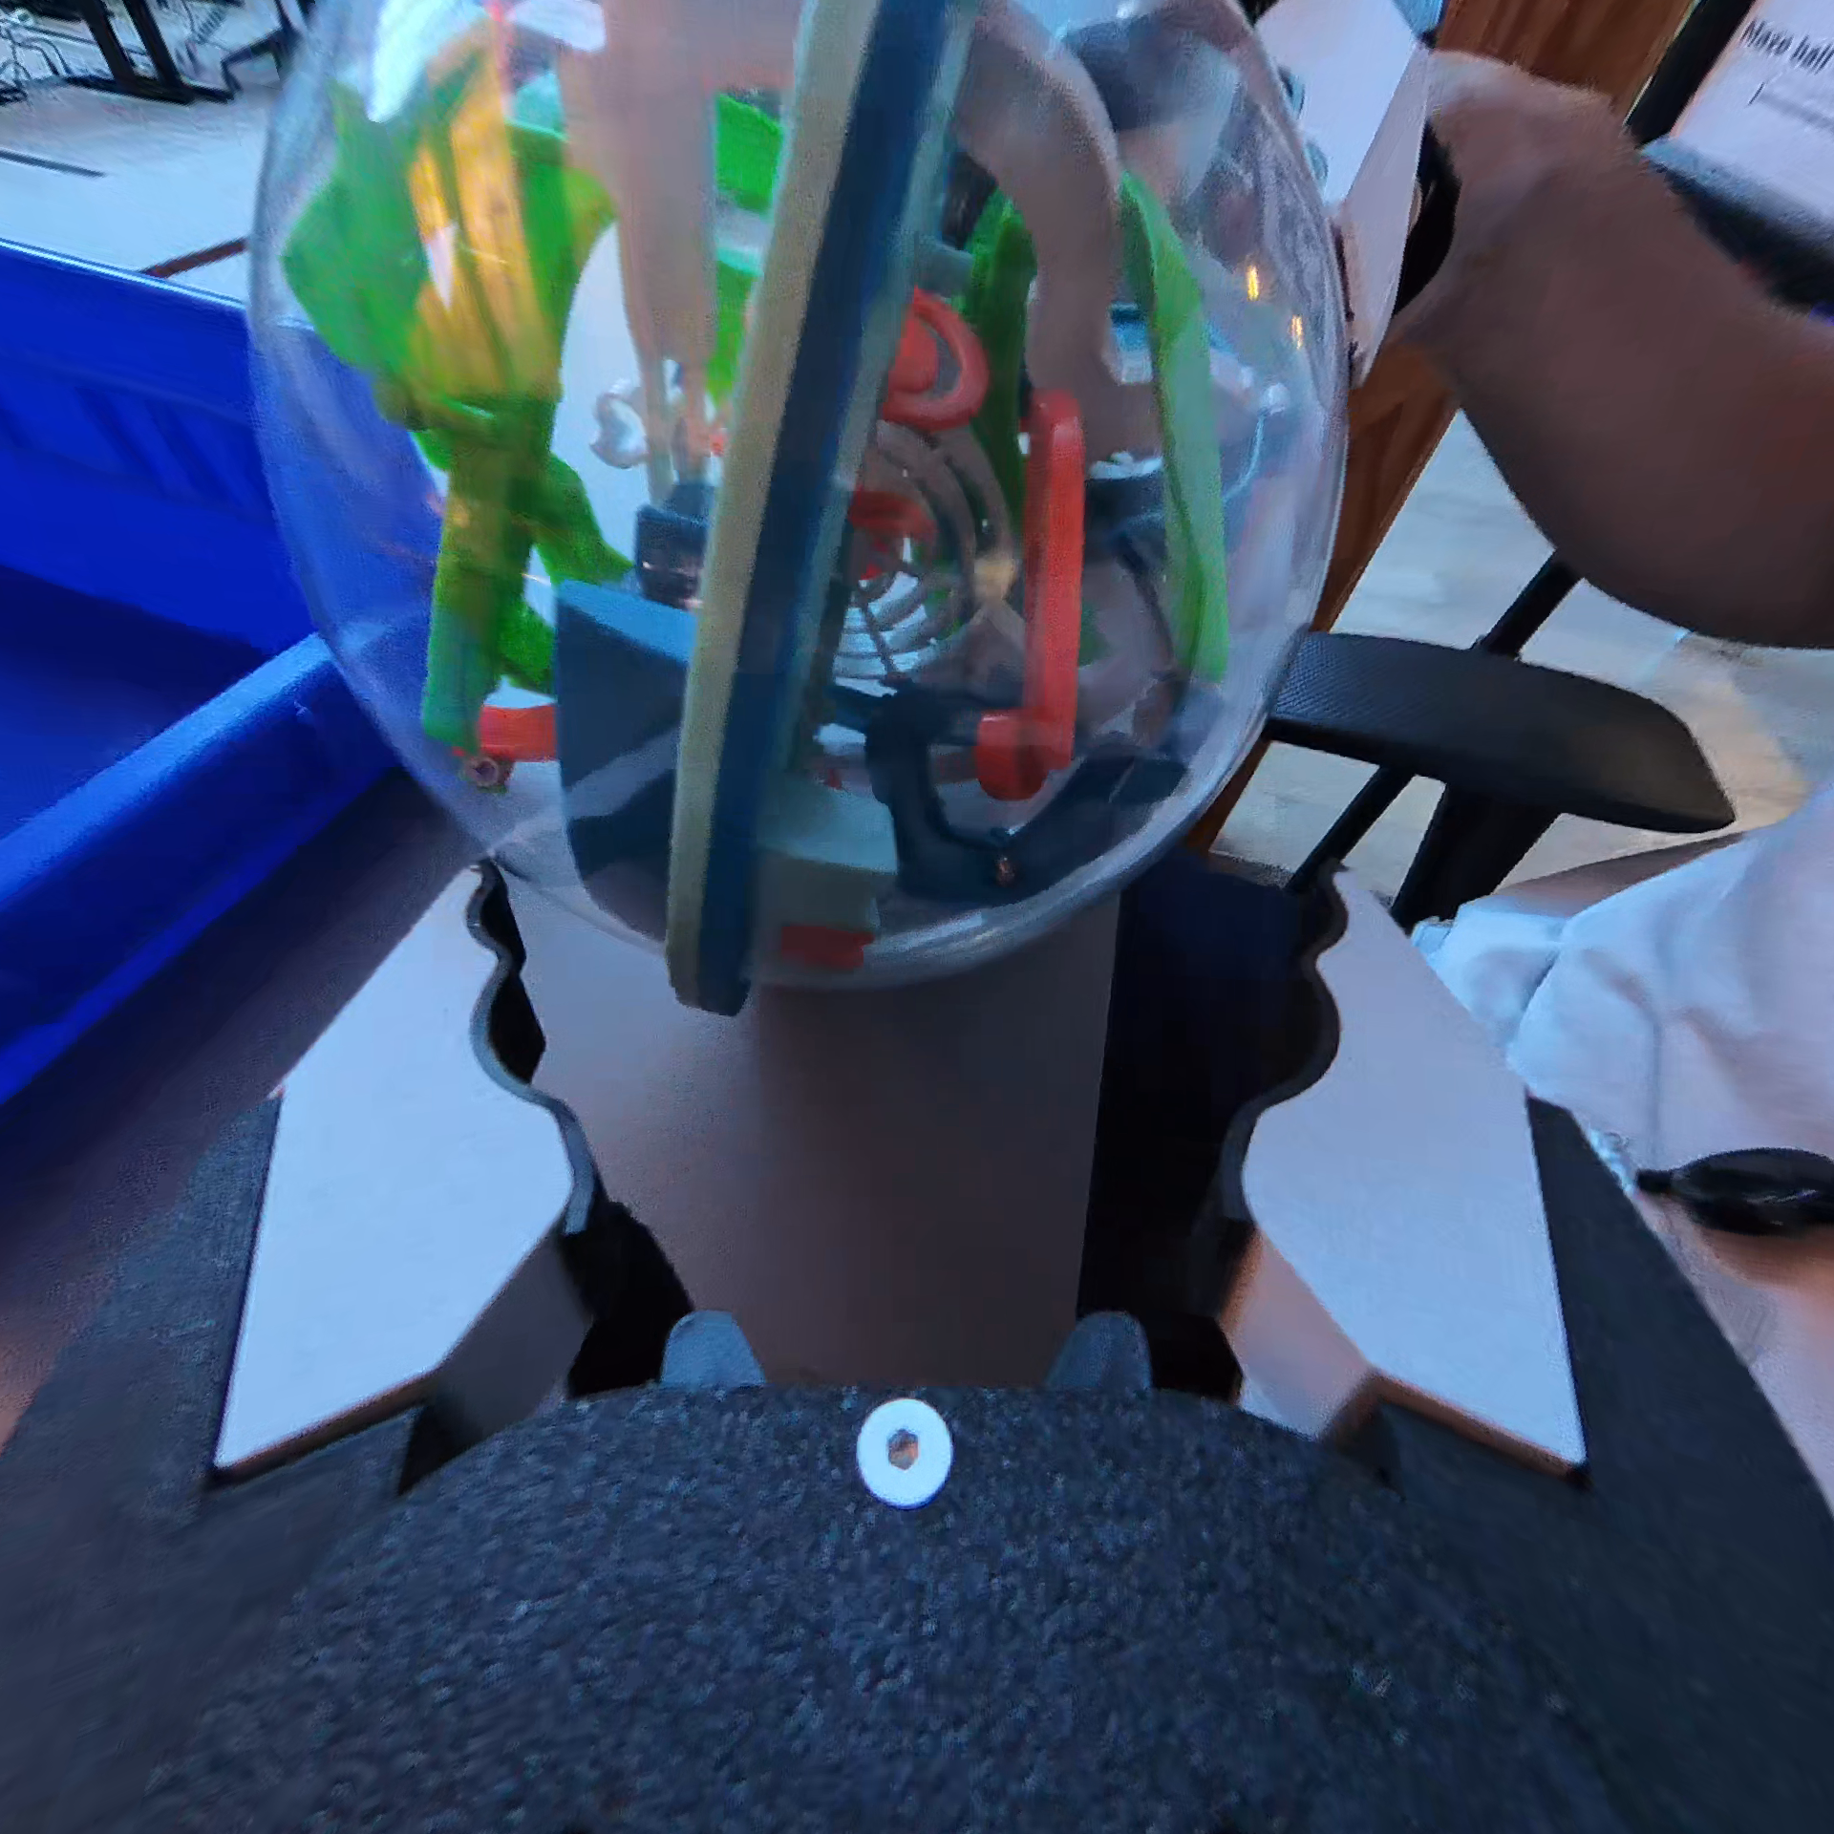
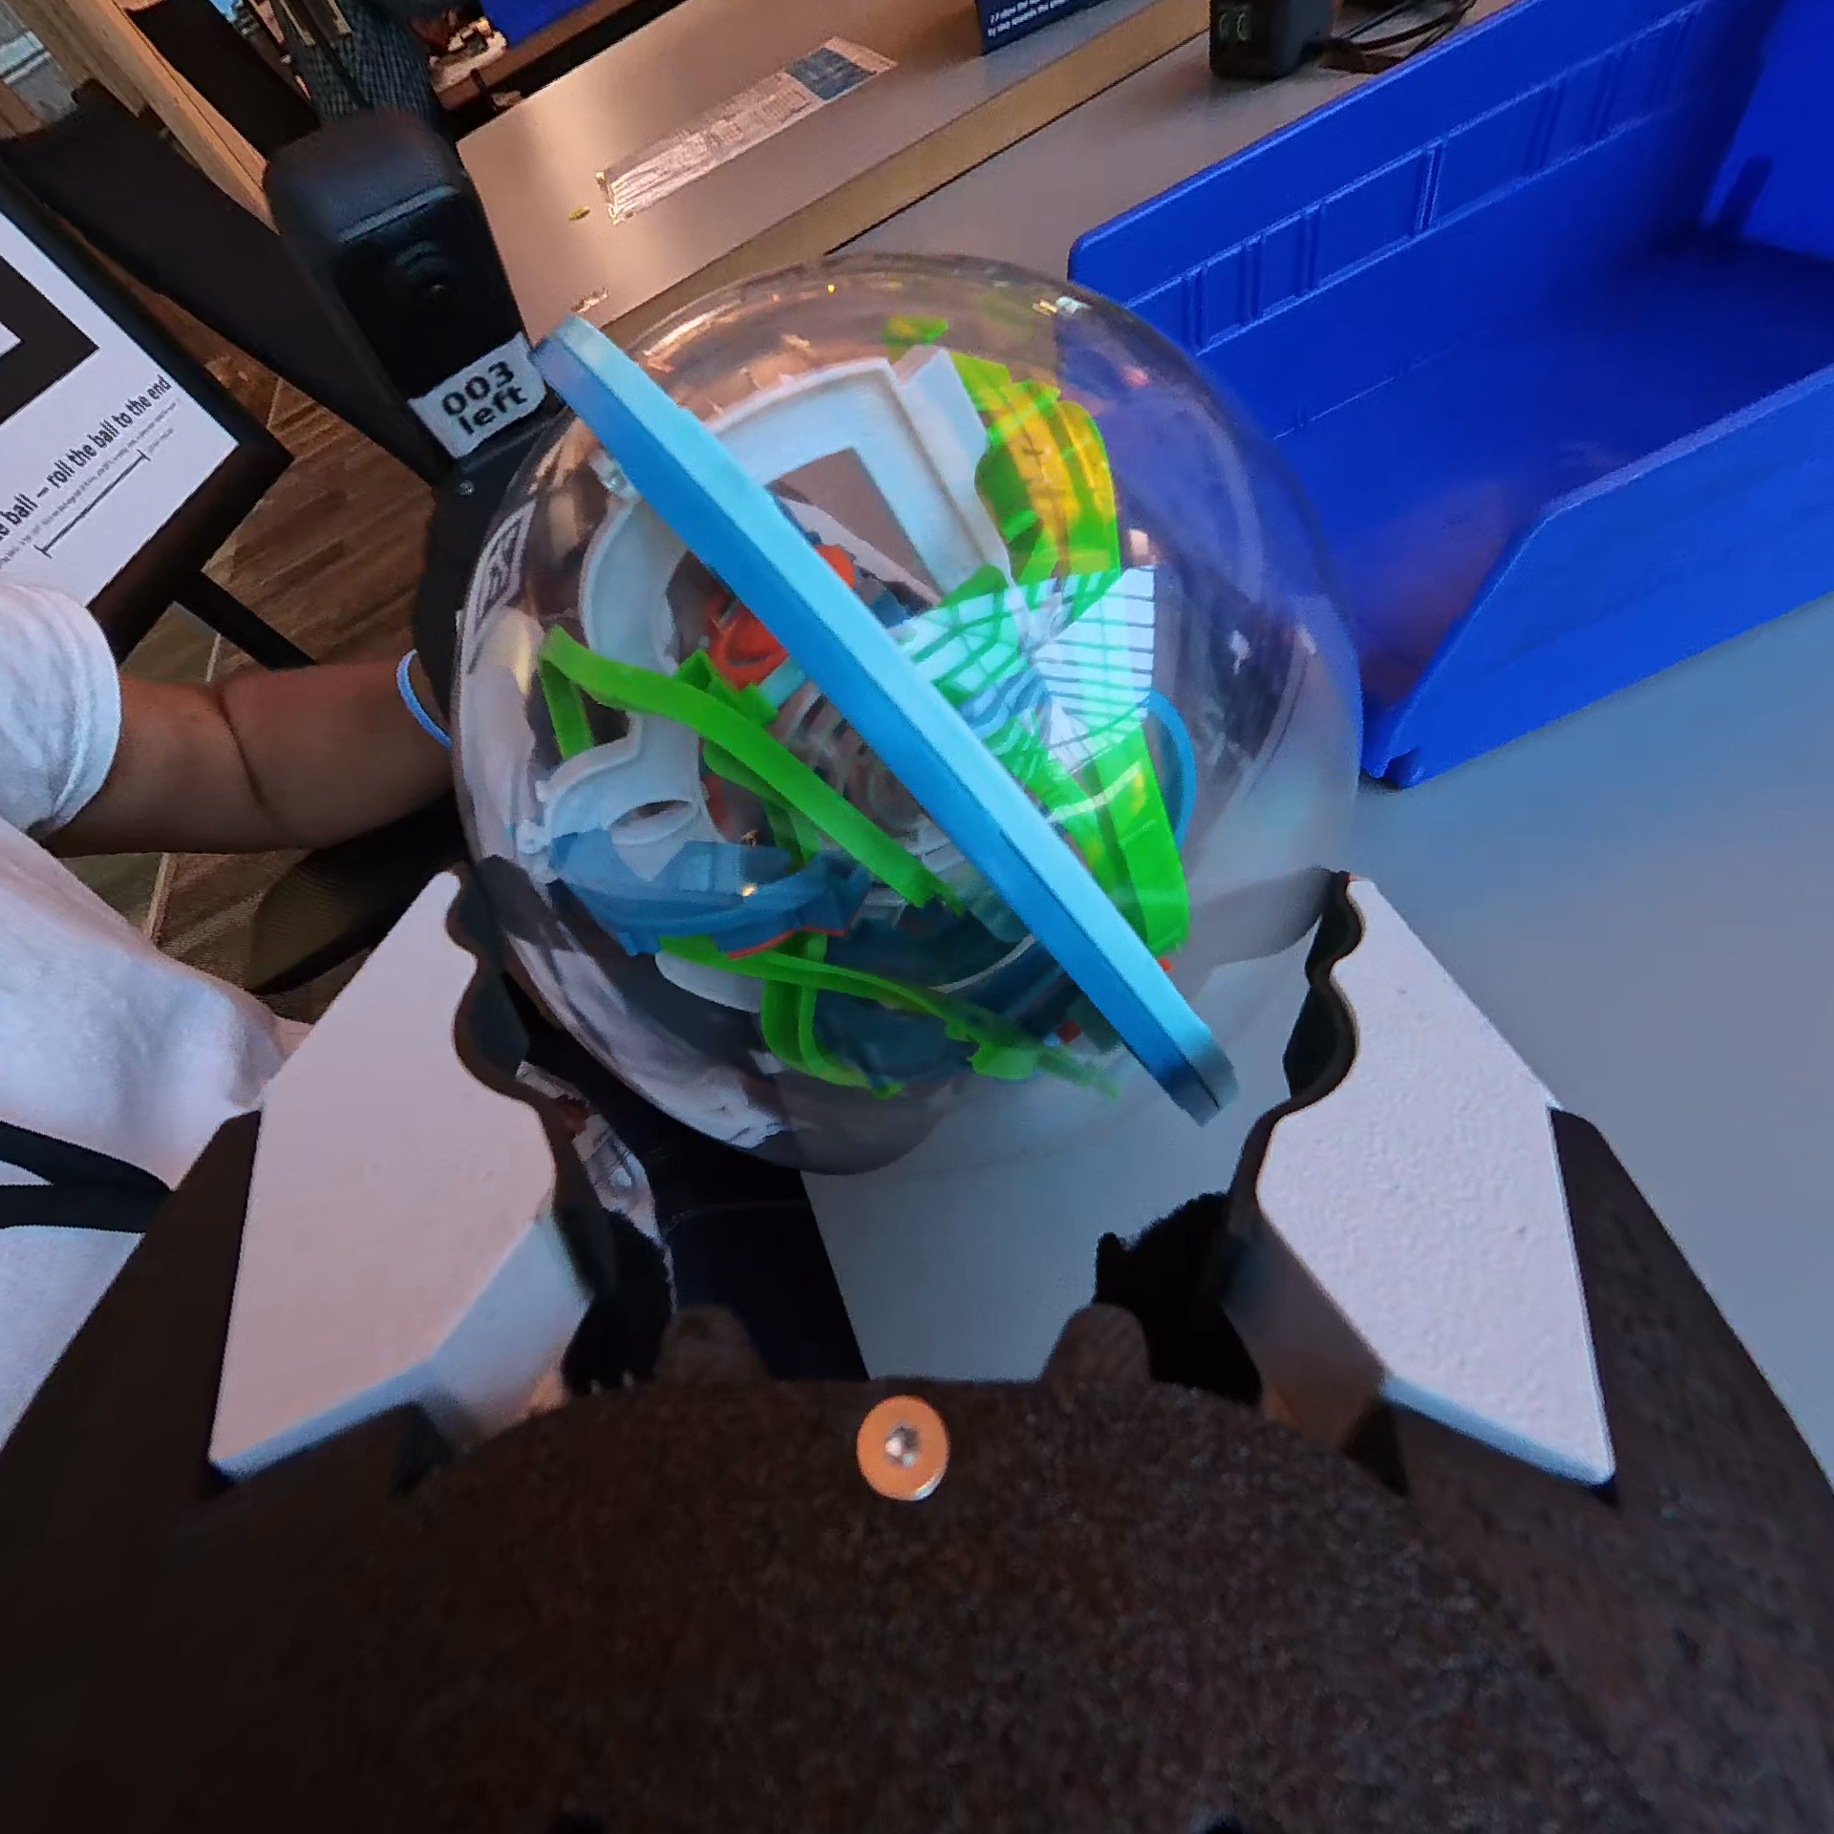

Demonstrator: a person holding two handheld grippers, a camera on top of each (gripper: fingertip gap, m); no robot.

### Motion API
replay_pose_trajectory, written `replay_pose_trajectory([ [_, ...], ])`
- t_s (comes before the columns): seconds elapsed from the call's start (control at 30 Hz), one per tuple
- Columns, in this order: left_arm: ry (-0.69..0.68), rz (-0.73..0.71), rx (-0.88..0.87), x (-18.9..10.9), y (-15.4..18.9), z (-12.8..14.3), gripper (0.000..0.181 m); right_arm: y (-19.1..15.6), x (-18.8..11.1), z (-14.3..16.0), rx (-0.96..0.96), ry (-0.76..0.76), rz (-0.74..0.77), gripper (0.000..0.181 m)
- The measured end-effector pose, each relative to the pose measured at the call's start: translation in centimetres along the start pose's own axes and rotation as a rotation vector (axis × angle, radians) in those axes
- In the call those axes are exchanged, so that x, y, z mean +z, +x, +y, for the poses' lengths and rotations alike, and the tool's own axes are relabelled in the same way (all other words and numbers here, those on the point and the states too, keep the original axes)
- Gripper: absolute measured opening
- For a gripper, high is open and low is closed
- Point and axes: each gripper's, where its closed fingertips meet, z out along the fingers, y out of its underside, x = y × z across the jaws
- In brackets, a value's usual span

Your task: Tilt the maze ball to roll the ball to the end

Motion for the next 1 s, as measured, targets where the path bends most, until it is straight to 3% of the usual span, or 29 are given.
replay_pose_trajectory([
  [0.1, -0.070, 0.020, -0.145, 0.3, -1.0, 1.1, 0.150, 0.1, 0.0, 0.1, 0.000, -0.003, -0.001, 0.154],
  [0.23, -0.153, 0.152, -0.409, 0.7, -0.5, 2.5, 0.150, 0.0, 0.0, 1.1, -0.043, -0.043, 0.014, 0.153],
  [0.43, -0.118, 0.286, -0.496, 1.0, 0.9, 1.5, 0.136, 0.1, 0.3, 1.6, -0.045, -0.023, 0.017, 0.153],
  [0.67, -0.205, 0.153, -0.341, 2.0, 0.9, 2.9, 0.148, -0.2, 0.7, 1.1, -0.218, 0.001, 0.059, 0.151],
  [1.0, -0.052, -0.089, -0.030, 0.1, -0.6, -1.8, 0.147, -2.6, -0.8, -3.8, -0.594, 0.194, 0.069, 0.153],
])
